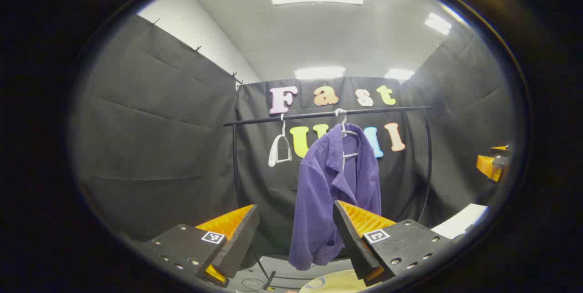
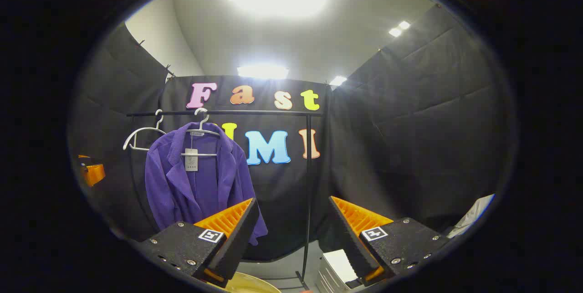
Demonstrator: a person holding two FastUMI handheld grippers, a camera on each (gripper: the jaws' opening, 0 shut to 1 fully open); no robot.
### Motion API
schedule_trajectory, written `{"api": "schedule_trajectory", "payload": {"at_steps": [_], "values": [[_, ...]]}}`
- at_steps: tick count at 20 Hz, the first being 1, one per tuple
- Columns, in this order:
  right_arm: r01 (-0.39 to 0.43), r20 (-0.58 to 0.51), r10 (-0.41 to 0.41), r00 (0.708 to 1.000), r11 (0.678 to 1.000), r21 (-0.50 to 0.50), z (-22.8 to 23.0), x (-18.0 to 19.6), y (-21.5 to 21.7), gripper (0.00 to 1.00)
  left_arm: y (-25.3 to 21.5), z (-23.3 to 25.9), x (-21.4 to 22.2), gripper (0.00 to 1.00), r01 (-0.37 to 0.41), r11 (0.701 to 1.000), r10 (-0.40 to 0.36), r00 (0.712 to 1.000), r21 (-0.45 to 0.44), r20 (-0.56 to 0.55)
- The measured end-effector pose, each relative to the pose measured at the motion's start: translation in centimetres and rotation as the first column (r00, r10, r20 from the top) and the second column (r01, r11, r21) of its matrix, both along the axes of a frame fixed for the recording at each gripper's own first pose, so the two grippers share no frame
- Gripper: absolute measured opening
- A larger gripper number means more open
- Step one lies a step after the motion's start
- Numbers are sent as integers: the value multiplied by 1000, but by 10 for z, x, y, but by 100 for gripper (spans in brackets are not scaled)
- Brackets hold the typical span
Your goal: Grasp the clothes on the hanger with both hands and then place them into the laundry hamper below.
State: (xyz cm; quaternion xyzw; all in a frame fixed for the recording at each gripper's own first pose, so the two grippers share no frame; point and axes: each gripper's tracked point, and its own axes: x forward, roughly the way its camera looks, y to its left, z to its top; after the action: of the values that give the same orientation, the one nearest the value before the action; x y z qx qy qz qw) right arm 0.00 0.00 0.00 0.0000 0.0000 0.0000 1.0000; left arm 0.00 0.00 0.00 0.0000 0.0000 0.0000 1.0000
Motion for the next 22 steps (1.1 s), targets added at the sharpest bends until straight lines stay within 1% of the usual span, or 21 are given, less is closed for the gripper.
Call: {"api": "schedule_trajectory", "payload": {"at_steps": [1,14,19,22], "values": [[-1,1,1,1000,1000,0,1,1,1,94,0,-1,0,99,-3,1000,3,1000,0,1],[-11,-7,12,1000,1000,4,-4,18,5,94,3,-2,2,99,-24,1000,24,1000,12,-1],[-28,2,28,1000,1000,12,3,36,9,94,3,4,2,99,-25,1000,24,1000,15,12],[-46,15,46,999,999,12,10,52,13,94,-5,14,8,99,-16,1000,16,1000,15,22]]}}
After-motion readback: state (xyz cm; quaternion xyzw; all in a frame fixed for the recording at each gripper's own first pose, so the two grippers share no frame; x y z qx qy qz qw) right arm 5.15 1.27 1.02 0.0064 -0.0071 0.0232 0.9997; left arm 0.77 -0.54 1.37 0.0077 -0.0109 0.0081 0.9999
